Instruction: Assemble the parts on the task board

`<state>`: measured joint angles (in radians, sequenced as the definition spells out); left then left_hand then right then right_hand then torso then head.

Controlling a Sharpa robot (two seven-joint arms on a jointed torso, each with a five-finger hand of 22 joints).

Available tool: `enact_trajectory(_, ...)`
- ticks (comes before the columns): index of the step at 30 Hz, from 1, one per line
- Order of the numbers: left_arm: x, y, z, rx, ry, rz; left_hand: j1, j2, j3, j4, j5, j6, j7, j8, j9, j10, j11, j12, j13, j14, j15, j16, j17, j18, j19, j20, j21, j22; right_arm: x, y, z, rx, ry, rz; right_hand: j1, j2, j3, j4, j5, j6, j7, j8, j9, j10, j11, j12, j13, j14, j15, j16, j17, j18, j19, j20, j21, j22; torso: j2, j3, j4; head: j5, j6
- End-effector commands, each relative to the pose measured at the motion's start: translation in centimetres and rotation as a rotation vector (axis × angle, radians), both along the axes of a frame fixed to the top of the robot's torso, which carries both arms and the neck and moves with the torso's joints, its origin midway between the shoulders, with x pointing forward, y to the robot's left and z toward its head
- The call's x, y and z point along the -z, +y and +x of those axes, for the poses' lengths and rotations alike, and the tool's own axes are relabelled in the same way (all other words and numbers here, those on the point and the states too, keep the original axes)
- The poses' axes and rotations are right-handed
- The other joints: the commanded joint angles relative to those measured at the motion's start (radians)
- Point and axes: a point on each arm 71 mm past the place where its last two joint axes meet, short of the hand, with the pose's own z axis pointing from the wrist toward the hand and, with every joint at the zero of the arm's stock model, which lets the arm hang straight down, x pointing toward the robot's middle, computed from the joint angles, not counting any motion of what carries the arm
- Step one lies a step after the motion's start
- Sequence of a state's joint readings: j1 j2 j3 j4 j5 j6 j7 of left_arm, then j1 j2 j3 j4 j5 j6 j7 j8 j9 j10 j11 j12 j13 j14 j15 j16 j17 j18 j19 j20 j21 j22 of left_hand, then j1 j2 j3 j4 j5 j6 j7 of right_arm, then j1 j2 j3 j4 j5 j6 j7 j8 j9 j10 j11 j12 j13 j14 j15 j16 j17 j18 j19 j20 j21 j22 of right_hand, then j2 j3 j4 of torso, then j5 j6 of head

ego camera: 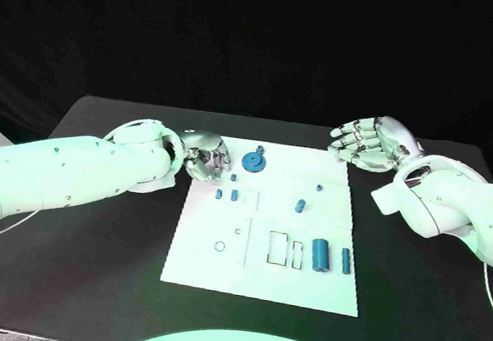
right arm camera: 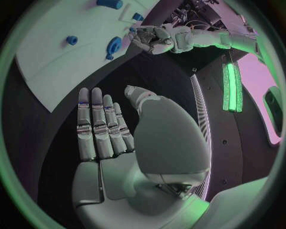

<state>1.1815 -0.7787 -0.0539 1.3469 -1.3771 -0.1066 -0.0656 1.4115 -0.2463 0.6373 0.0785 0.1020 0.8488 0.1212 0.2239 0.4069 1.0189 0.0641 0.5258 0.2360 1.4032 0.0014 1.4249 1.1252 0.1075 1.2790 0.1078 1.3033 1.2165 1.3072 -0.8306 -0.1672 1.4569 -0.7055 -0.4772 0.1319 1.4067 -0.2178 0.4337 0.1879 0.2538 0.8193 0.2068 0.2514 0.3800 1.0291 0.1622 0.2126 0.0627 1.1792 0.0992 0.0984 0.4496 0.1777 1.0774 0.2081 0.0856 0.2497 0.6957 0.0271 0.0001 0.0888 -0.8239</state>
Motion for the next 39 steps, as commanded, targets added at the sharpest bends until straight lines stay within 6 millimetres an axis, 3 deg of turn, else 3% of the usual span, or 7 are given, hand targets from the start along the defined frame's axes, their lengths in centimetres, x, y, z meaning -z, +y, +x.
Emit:
enact_trajectory(1, -0.3, 0.6, 0.2, -0.026, 0.009, -0.059, 0.004, 0.003, 0.004, -0.008, -0.001, -0.002, 0.002, -0.002, 0.0, 0.004, -0.006, 0.007, 0.003, 0.003, -0.007, 0.003, -0.001, -0.011, 0.001, -0.002, -0.006, -0.004, 0.2, 0.3, -0.1, -0.066, -0.019, -0.105, 0.041, 0.009, 0.015, -0.041, -0.021, 0.03, -0.001, 0.003, -0.003, 0.027, -0.024, 0.0, 0.001, 0.083, -0.029, 0.044, 0.02, 0.007, 0.076, -0.036, 0.049, 0.018, -0.001, -0.0004, 0.001, -0.005, 0.002)
enact_trajectory(4, -0.9, 1.6, 0.4, -0.067, 0.02, -0.162, 0.004, 0.005, 0.008, -0.01, 0.001, 0.013, 0.011, 0.004, 0.004, -0.002, -0.002, 0.007, 0.008, -0.011, -0.005, -0.009, -0.03, -0.004, -0.021, -0.004, -0.027, -0.031, 0.3, 0.3, -0.2, -0.106, -0.042, -0.196, 0.057, 0.022, 0.007, -0.093, -0.033, 0.089, -0.027, 0.004, -0.01, 0.095, -0.05, 0.002, 0.003, 0.208, -0.075, 0.125, 0.068, 0.002, 0.166, -0.092, 0.159, 0.092, 0.001, -0.0009, 0.0, -0.01, 0.007)
enact_trajectory(8, -2.2, 3.3, 0.6, -0.149, 0.072, -0.437, 0.002, 0.007, 0.012, -0.013, 0.0, 0.03, 0.03, 0.009, 0.008, -0.023, 0.012, 0.009, 0.016, -0.057, 0.006, -0.045, -0.103, 0.013, -0.083, 0.0, -0.087, -0.099, 0.7, 0.5, -0.3, -0.187, -0.082, -0.392, 0.031, 0.028, 0.032, -0.149, -0.031, 0.163, -0.046, -0.033, -0.04, 0.181, -0.075, -0.067, 0.005, 0.297, -0.104, 0.302, 0.209, -0.008, 0.155, -0.14, 0.381, 0.29, -0.001, 0.0002, -0.0014, -0.025, 0.014)
enact_trajectory(15, -4.0, 4.5, 0.1, -0.205, 0.188, -0.867, -0.01, 0.016, -0.003, -0.012, 0.003, 0.039, 0.048, 0.009, 0.012, -0.088, 0.039, 0.017, 0.032, -0.206, 0.031, -0.163, -0.322, 0.056, -0.251, 0.022, -0.263, -0.288, 1.1, 0.9, -0.4, -0.255, -0.162, -0.657, -0.026, 0.002, 0.076, -0.138, -0.055, 0.176, -0.056, -0.059, -0.043, 0.206, -0.083, -0.122, 0.008, 0.321, -0.103, 0.51, 0.343, 0.002, 0.157, -0.133, 0.497, 0.401, 0.0, -0.0012, -0.0011, -0.056, 0.03)
enact_trajectory(19, -4.7, 4.5, -0.6, -0.196, 0.244, -1.035, -0.017, 0.018, -0.022, -0.009, 0.003, 0.029, 0.054, 0.006, 0.014, -0.118, 0.048, 0.007, 0.024, -0.336, 0.04, -0.287, -0.511, 0.077, -0.341, 0.028, -0.381, -0.399, 1.2, 1.2, -0.6, -0.26, -0.218, -0.769, -0.046, -0.023, 0.092, -0.123, -0.07, 0.167, -0.058, -0.071, -0.039, 0.179, -0.08, -0.148, 0.005, 0.339, -0.1, 0.77, 0.525, -0.032, 0.231, -0.127, 0.709, 0.599, 0.0, -0.0023, 0.0011, -0.068, 0.034)
enact_trajectory(28, -5.3, 4.2, -1.4, -0.174, 0.275, -1.124, -0.016, 0.019, -0.029, -0.009, 0.003, 0.027, 0.054, 0.006, 0.014, -0.123, 0.05, 0.005, 0.021, -0.345, 0.041, -0.301, -0.518, 0.077, -0.344, 0.03, -0.396, -0.408, 1.7, 2.0, -0.9, -0.257, -0.258, -0.865, -0.055, -0.046, 0.099, -0.101, -0.084, 0.161, -0.059, -0.08, -0.025, 0.149, -0.074, -0.146, 0.005, 0.347, -0.094, 1.047, 0.709, -0.074, 0.313, -0.12, 0.975, 0.851, -0.001, -0.0025, 0.0021, -0.07, 0.033)
enact_trajectory(39, -5.4, 4.1, -1.6, -0.167, 0.275, -1.143, -0.018, 0.019, -0.034, -0.007, 0.001, 0.023, 0.057, 0.004, 0.014, -0.125, 0.052, 0.005, 0.02, -0.344, 0.043, -0.304, -0.519, 0.077, -0.343, 0.031, -0.402, -0.413, 3.1, 3.2, -1.2, -0.263, -0.254, -0.884, -0.046, -0.041, 0.112, -0.095, -0.079, 0.167, -0.058, -0.078, -0.015, 0.157, -0.074, -0.143, 0.006, 0.35, -0.094, 1.128, 0.761, -0.09, 0.341, -0.119, 1.072, 0.944, 0.0, -0.0021, 0.0036, -0.073, 0.039)
